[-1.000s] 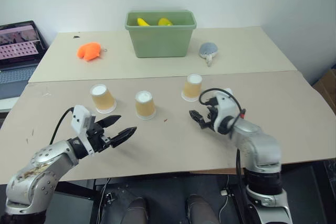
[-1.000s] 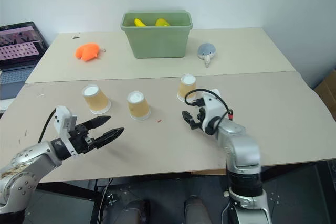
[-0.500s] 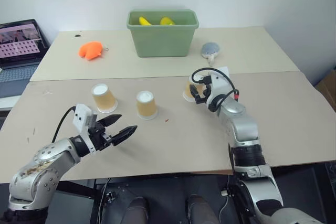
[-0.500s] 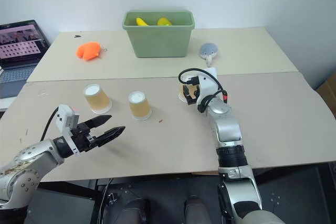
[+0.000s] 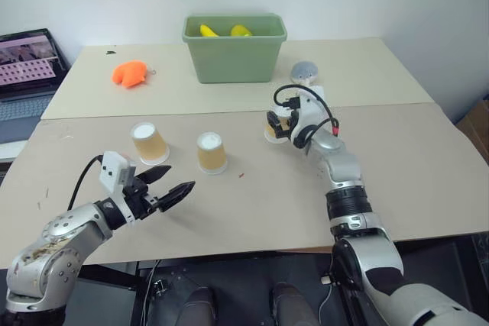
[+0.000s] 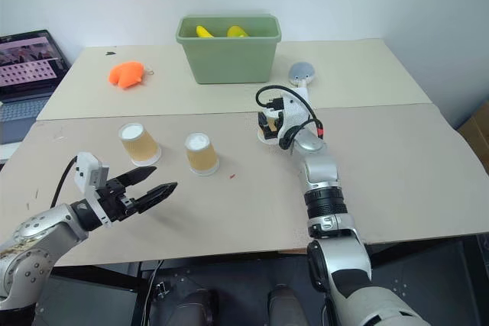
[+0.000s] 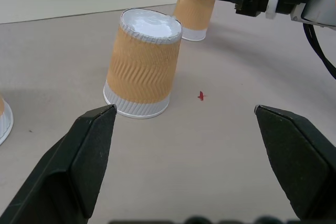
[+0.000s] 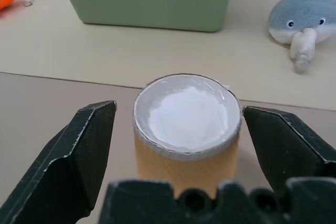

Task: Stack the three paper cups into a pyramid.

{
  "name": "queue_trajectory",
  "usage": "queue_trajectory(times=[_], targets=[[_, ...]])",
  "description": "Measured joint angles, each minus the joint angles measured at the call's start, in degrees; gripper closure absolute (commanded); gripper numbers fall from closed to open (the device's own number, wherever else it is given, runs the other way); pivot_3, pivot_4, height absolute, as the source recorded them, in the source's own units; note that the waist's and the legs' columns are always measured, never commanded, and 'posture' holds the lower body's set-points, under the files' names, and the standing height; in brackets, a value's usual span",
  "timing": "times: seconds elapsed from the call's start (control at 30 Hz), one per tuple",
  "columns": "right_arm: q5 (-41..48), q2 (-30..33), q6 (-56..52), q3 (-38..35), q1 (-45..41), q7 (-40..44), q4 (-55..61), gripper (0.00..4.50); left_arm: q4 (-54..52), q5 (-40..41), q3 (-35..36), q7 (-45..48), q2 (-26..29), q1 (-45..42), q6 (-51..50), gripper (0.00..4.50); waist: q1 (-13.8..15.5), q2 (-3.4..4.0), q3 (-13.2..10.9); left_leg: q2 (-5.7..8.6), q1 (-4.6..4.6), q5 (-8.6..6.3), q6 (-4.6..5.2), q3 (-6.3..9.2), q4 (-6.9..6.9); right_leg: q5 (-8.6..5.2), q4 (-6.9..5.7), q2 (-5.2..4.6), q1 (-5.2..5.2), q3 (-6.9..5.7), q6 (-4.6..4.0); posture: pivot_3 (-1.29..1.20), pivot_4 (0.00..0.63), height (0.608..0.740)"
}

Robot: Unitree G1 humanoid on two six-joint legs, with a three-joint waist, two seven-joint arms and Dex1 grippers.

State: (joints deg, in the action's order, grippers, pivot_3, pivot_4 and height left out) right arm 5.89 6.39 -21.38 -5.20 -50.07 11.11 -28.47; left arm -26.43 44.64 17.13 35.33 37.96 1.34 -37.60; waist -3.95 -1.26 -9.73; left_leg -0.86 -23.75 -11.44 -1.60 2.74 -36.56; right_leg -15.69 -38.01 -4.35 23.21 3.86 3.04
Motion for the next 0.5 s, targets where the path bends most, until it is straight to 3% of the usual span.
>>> queue_trajectory(times=[0.2,0.4,0.5], targets=[[-0.01,-0.18,2.11,-0.14,-0.70,0.07,-3.08,0.01,-0.35,0.02,0.82,-0.48,0.00,1.17,0.00,0.00,0.00,0.00,0.00,0.00,0.00,0.00,0.00,0.00,0.00,0.00,-0.01,0.00,0.00,0.00,0.00,0.00,0.150,0.732],[-0.04,-0.19,3.27,-0.12,-0.71,0.08,-3.58,1.76,-0.40,0.08,1.08,-0.63,0.00,1.56,-0.01,0.00,-0.02,0.00,0.00,-0.01,0.00,0.00,0.00,0.00,0.00,0.00,-0.01,0.01,0.01,0.00,0.00,0.00,0.150,0.732],[-0.04,-0.19,3.49,0.05,-0.70,0.23,-3.58,1.81,-0.46,0.13,1.08,-0.75,0.00,1.65,-0.02,0.00,-0.01,0.00,0.00,-0.01,0.00,0.00,0.00,0.00,0.00,0.00,-0.01,0.01,0.01,0.00,0.00,0.00,0.150,0.732]])
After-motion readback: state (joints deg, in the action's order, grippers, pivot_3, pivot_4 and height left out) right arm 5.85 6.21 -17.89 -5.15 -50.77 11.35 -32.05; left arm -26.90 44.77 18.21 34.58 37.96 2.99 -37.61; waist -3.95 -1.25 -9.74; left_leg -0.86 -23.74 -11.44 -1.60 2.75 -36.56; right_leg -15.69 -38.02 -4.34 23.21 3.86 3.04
